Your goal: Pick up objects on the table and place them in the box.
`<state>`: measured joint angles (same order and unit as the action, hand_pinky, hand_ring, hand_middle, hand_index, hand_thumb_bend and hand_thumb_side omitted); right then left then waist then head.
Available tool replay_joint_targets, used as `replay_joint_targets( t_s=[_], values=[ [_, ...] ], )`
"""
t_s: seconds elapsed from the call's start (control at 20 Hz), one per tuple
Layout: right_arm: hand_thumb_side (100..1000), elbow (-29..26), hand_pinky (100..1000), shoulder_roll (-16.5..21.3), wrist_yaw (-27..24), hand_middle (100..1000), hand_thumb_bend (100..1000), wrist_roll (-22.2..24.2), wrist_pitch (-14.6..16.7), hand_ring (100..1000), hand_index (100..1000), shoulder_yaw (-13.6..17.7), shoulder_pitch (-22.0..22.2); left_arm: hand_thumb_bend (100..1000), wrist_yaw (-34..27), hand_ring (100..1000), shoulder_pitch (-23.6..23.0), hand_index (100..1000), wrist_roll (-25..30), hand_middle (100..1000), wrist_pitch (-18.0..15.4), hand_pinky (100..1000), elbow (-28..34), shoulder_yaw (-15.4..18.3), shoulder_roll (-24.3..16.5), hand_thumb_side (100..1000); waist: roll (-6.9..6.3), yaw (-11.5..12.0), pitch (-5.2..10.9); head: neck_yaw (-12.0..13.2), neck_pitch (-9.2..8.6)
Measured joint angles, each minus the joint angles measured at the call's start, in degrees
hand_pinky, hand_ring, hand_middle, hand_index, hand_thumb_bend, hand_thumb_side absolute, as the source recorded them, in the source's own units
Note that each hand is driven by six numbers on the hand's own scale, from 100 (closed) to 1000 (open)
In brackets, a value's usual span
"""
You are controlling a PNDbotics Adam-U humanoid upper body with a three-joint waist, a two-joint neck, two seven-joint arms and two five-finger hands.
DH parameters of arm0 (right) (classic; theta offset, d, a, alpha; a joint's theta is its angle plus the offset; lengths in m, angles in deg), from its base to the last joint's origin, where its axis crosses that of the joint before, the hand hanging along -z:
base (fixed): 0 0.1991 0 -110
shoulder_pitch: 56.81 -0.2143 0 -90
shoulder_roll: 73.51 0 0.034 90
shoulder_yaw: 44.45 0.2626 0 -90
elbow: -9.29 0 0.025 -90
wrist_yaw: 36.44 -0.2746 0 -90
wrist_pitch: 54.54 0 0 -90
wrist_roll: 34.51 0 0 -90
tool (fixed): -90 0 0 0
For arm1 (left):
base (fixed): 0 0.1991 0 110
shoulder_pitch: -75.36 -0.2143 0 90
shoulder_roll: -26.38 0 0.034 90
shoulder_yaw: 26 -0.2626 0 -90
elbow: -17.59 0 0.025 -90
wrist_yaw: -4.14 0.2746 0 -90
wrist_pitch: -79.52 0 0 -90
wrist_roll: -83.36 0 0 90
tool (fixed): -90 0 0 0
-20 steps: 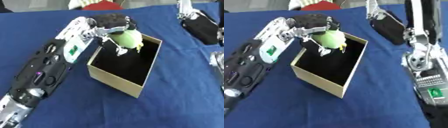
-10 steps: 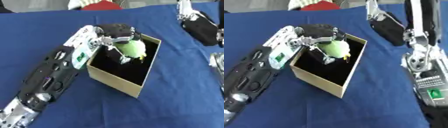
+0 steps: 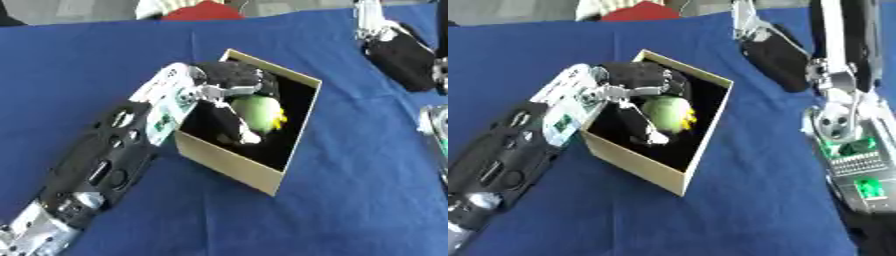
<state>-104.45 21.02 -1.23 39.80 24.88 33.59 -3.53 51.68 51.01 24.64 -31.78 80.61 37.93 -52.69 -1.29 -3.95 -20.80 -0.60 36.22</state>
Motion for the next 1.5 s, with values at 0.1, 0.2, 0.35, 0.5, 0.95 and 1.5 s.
replay_joint_targets(
  t_s=[0.1, 0.2, 0.35, 0.5, 0.95, 1.5],
  values=[
    [552, 0.0, 890, 0.0, 0.0, 748, 100, 0.0, 0.0, 740, 893, 0.0, 0.0, 1000, 1.2, 890, 0.0, 843, -0.4, 843, -0.4, 702, 0.3, 0.0, 0.0, 558, 0.00, 0.0, 0.00, 0.0, 0.00],
    [552, 0.0, 890, 0.0, 0.0, 748, 100, 0.0, 0.0, 740, 893, 0.0, 0.0, 1000, 2.6, 890, 0.0, 843, -1.0, 843, -1.0, 704, 0.8, 0.0, 0.0, 559, 0.00, 0.0, 0.00, 0.0, 0.00],
    [552, 0.0, 890, 0.0, 0.0, 748, 100, 0.0, 0.0, 740, 893, 0.0, 0.3, 1000, 4.7, 886, 0.0, 840, -2.0, 839, -1.9, 702, 1.6, 0.3, 0.0, 551, 0.00, 0.0, 0.00, 0.1, 0.00],
    [552, 0.0, 890, 0.0, 0.0, 748, 100, 0.0, 0.0, 740, 893, 0.0, 0.3, 907, 5.6, 875, 0.0, 833, -3.1, 827, -2.2, 690, 2.3, 0.7, 0.0, 550, 0.00, 0.0, 0.00, 0.2, 0.00],
    [550, 0.0, 890, -0.1, 0.0, 748, 100, -0.1, 0.1, 742, 892, 0.0, 0.4, 684, 2.8, 787, -0.7, 778, -8.5, 715, 1.3, 574, 9.2, 3.6, -1.2, 591, 0.00, 0.3, 0.28, 0.1, -0.02],
    [548, 0.0, 889, -0.1, 0.3, 749, 100, 0.1, 0.4, 744, 889, 0.4, -0.1, 250, -4.2, 713, -4.1, 738, -18.0, 620, 9.9, 502, 21.9, 10.8, -6.9, 485, 0.23, 0.9, 0.49, -0.4, -0.24]
  ],
)
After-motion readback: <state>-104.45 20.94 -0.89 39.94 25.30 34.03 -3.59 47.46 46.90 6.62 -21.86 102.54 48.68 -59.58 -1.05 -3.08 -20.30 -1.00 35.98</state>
